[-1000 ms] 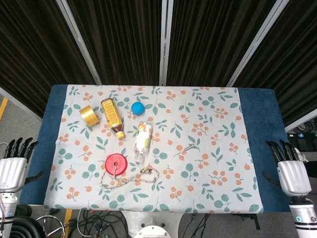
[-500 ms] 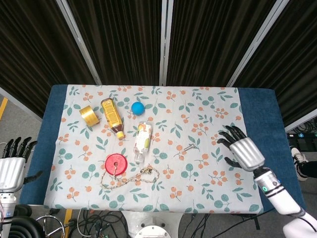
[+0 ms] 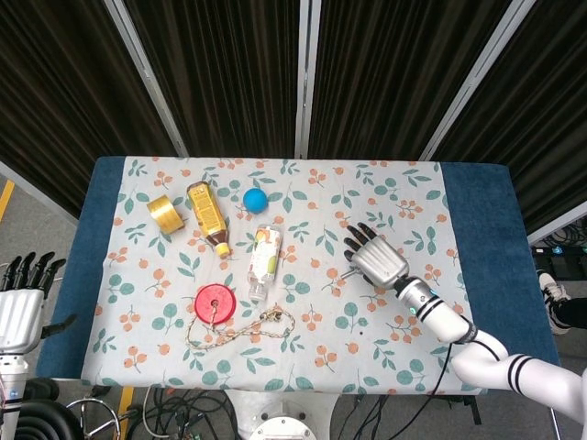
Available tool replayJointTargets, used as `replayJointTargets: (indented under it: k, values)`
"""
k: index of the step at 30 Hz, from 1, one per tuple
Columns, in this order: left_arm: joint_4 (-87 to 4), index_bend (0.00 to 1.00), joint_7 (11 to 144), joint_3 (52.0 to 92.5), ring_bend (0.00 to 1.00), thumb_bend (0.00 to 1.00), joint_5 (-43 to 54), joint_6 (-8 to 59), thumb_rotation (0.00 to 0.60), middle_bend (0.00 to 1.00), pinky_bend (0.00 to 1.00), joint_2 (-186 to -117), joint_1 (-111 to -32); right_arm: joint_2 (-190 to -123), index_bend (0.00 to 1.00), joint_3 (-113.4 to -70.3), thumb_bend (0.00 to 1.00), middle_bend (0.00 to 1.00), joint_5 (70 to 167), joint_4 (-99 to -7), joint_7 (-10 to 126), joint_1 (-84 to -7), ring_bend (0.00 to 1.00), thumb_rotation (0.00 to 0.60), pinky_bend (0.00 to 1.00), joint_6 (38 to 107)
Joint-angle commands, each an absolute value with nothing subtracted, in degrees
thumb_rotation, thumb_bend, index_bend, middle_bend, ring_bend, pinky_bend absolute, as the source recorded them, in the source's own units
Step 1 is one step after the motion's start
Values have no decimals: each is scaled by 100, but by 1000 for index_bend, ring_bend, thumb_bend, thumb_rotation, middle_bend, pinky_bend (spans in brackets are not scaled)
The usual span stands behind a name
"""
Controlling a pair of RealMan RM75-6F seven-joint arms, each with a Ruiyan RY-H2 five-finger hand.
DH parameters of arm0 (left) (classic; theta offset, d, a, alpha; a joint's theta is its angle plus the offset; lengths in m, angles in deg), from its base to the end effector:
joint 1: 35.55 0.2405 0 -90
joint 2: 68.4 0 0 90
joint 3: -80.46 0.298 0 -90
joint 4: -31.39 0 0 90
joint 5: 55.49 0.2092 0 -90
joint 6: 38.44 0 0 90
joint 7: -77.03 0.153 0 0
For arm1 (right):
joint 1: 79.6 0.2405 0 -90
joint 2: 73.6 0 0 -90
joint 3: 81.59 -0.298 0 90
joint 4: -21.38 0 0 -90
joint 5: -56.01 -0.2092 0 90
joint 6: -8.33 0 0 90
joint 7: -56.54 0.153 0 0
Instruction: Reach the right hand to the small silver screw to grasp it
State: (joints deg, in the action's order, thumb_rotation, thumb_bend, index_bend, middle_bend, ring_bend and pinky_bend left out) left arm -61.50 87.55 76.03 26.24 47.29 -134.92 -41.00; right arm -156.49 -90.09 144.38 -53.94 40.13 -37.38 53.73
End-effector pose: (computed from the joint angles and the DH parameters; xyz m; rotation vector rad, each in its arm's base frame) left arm -0.3490 0.2017 0.1718 -1.3515 -0.8077 -0.7990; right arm -0.2037 -0.3912 0.0038 2.1747 -0.4656 0.7221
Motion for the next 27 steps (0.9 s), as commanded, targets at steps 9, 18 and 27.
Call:
replayJointTargets:
  k: [9, 18, 27]
  values:
    - [-6083, 159, 8676, 7599, 0, 0, 2630, 4731, 600, 88, 0, -13521, -4103, -16356, 456, -8774, 230, 224, 14425, -4722, 4080, -3608, 9, 600, 88, 5609]
    - [-5993, 160, 8577, 7594, 0, 0, 2631, 4749, 600, 89, 0, -13554, -4092, -16655, 468, -8648, 237, 228, 14381, -4390, 4040, -3533, 9, 600, 88, 5640]
    - [-5902, 159, 8487, 7591, 0, 0, 2624, 4749, 600, 88, 0, -13590, -4085, -16737, 520, -8619, 279, 241, 14284, -4308, 4069, -3495, 12, 600, 88, 5684]
